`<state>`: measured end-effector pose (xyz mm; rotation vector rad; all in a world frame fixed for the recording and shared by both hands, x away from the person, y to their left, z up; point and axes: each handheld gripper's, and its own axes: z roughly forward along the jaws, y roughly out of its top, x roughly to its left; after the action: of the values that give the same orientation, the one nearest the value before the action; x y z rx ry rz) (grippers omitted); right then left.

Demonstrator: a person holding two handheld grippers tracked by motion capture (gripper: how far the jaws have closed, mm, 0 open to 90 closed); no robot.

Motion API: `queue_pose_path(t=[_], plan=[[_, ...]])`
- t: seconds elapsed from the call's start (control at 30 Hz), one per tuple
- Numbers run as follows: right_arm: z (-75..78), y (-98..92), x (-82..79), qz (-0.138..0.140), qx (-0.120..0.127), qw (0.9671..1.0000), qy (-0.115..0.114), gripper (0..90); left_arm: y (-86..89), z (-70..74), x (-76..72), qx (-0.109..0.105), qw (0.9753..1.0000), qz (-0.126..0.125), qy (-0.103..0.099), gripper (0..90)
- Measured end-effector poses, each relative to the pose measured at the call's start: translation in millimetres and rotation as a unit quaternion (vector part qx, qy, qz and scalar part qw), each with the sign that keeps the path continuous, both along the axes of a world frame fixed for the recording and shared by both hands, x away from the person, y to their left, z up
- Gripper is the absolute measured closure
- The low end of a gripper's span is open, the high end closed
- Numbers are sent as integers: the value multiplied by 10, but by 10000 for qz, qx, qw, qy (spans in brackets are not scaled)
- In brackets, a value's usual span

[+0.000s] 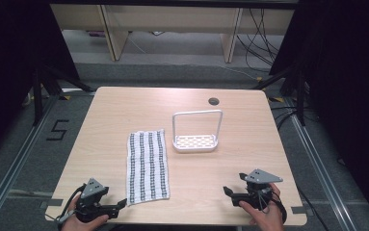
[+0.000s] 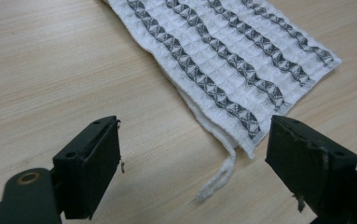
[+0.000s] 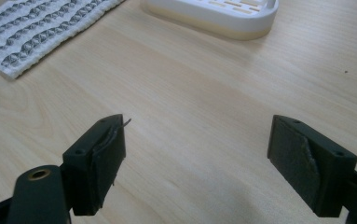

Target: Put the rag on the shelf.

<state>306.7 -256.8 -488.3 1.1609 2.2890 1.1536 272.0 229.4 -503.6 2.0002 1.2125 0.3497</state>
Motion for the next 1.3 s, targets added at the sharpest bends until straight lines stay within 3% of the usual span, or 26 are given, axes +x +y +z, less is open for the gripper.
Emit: queue_pose_path(t=[0.1, 0.2, 0.23, 0.33, 0.53, 0.6, 0.63, 0.7, 0.87, 0.93, 1.03, 1.13, 1.17, 1.2, 1.3], plan=[[-4, 13, -5, -26, -18, 10000, 26, 217, 5, 4, 2, 62, 10000, -32, -21, 172], [-3, 15, 13, 155, 22, 9999, 49, 222, 0, 4, 3, 70, 10000, -44, -31, 176], [5, 48, -12, -6, 13, 10000, 56, 230, -4, 4, 0, 70, 10000, -34, -29, 176], [12, 66, 1, 135, -70, 9998, -141, 242, -17, -2, 3, 56, 10000, -42, -62, 179], [24, 149, -14, 205, -74, 9998, -50, 256, -37, -10, 2, 106, 9999, -57, -98, 189], [31, 205, -7, 337, -83, 9992, -174, 262, -47, -10, 0, 77, 9999, -65, -115, 192], [40, 231, -15, 366, -42, 9992, -154, 267, -36, 0, -1, 141, 9997, -169, -101, 194], [46, 257, -16, 421, -22, 9990, -178, 279, -46, -2, -1, 136, 9997, -145, -106, 196], [61, 440, -36, 727, -76, 9972, -167, 304, -52, 1, -5, 165, 9995, -234, -101, 206], [63, 519, -40, 853, -125, 9962, -137, 309, -69, -8, -2, 119, 9997, -154, -128, 211], [72, 631, -41, 1043, -152, 9943, -159, 320, -67, -4, -4, 129, 9994, -290, -123, 220], [64, 772, -54, 1235, -79, 9923, -100, 333, -94, 5, -15, 9, 9995, -296, -51, 235], [64, 772, -54, 1235, -79, 9923, -100, 333, -115, -6, -19, -83, 9995, -280, -119, 235], [62, 800, -52, 1276, -126, 9917, -129, 335, -126, 3, -21, 24, 9996, -263, -100, 240], [44, 908, -52, 1424, -166, 9896, -76, 348, -152, -4, -22, 36, 9993, -353, -85, 256]])
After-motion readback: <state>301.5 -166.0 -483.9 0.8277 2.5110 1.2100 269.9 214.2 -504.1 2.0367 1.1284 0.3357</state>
